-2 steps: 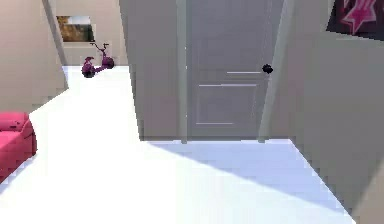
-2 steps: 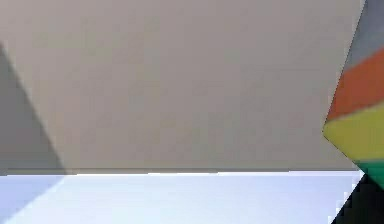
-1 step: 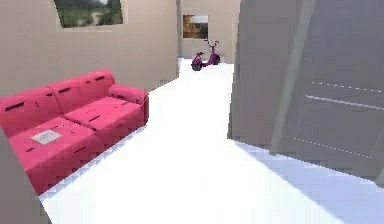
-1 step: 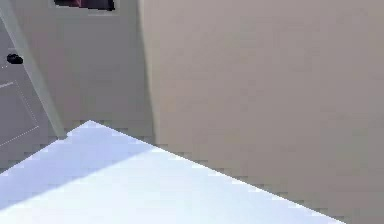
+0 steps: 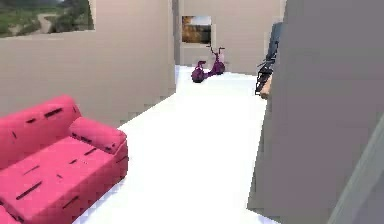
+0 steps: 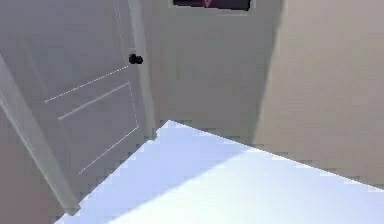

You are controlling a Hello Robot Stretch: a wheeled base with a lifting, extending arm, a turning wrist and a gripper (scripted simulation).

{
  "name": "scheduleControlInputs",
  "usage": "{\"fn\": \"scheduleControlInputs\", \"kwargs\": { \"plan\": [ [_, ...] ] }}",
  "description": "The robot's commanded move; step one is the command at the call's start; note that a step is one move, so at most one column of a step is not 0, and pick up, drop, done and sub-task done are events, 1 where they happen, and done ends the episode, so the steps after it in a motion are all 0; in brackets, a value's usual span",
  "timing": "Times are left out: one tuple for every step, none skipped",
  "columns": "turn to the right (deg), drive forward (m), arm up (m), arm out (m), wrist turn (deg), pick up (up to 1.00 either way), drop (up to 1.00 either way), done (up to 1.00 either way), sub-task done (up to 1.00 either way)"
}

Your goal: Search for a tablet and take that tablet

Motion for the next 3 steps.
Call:
{"fn": "scheduleControlInputs", "kwargs": {
  "plan": [
    [0.0,1.00,0.00,0.00,0.0,0.00,0.00,0.00,0.00],
    [0.0,1.00,0.00,0.00,0.0,0.00,0.00,0.00,0.00],
    [0.0,1.00,0.00,0.00,0.0,0.00,0.00,0.00,0.00]
  ]
}}
